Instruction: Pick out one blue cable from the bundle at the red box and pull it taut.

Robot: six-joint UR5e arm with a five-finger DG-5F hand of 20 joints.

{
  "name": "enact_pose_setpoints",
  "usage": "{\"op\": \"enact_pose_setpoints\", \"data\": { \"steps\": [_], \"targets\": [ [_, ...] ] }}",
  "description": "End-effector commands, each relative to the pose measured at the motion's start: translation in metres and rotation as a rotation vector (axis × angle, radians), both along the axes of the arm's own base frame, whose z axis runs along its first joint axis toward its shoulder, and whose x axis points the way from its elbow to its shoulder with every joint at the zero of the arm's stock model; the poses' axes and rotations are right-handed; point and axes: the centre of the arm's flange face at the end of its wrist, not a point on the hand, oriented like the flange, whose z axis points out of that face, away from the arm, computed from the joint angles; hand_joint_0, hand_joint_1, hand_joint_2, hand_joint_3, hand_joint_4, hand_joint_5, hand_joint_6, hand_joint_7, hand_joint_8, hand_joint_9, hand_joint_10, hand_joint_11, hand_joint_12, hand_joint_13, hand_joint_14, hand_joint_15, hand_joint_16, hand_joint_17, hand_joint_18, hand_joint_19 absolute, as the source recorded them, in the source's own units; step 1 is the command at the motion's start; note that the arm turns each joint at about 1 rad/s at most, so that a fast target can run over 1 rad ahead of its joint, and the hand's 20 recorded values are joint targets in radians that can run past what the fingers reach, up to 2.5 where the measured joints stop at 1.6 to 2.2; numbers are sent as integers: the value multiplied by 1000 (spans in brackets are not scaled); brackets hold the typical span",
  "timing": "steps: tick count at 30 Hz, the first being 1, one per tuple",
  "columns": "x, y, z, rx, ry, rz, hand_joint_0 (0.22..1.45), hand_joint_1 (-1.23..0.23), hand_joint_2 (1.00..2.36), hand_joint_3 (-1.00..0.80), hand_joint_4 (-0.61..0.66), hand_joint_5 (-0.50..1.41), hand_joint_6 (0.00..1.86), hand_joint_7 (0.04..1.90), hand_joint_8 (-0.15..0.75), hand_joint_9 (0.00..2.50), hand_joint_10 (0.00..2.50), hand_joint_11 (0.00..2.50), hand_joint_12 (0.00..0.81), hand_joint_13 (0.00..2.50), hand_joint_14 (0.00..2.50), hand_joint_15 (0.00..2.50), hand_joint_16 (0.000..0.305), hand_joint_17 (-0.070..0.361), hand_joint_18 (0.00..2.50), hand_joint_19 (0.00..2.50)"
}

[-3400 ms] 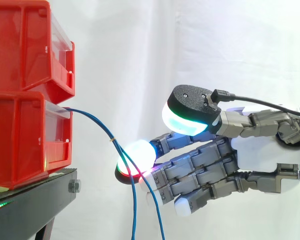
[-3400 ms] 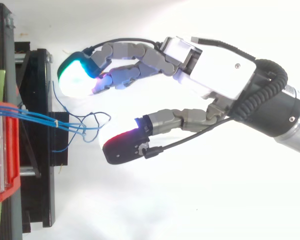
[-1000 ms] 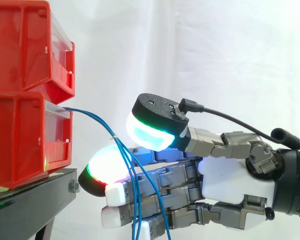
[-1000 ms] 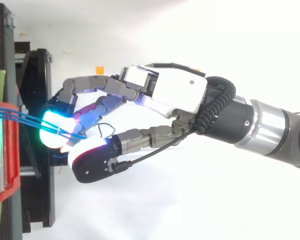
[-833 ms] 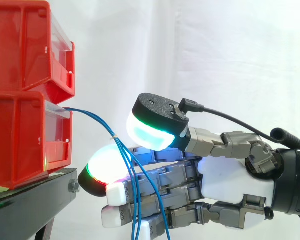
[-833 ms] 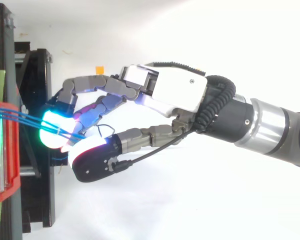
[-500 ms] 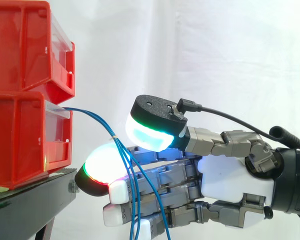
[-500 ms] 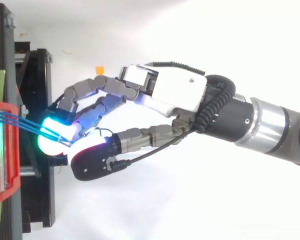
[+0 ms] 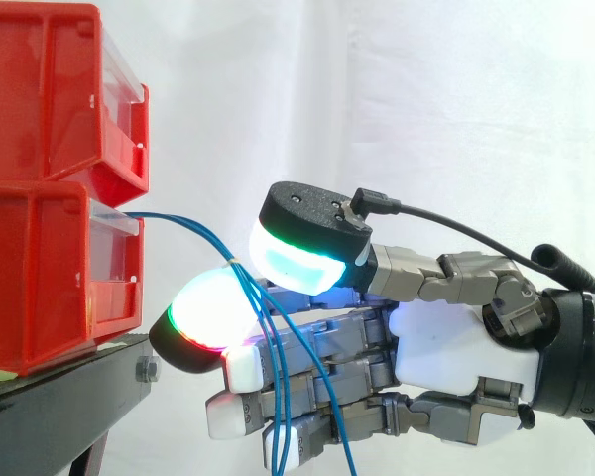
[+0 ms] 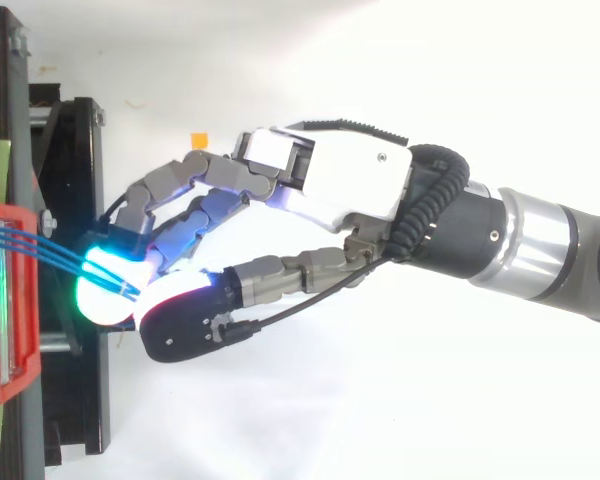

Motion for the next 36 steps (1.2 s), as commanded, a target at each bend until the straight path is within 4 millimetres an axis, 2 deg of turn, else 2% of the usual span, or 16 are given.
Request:
{"op": "enact_pose_setpoints", "data": {
  "steps": [1,9,17,27,31,36],
  "targets": [
    [0,0,1,1,-7,1,604,-696,1018,-173,31,-184,954,713,280,914,22,626,378,851,19,509,52,116,754,696],
    [2,3,2,0,-18,17,616,-720,1020,-112,-44,-179,963,723,284,1035,22,710,387,945,19,548,52,118,826,695],
    [2,5,3,-2,-21,28,610,-715,1019,-158,16,-175,954,727,290,1093,23,753,395,992,21,573,51,116,846,722],
    [2,3,2,-4,-20,35,605,-710,1019,-170,2,-167,950,764,299,1141,22,766,395,1013,19,571,51,116,869,720],
    [2,4,2,4,-23,49,608,-711,1019,-169,-5,-167,949,765,350,1003,16,458,372,981,17,421,51,114,886,669],
    [2,0,1,11,-24,70,611,-710,1020,-170,-9,-167,947,774,359,985,18,430,369,981,18,447,50,113,890,687]
  ]
}}
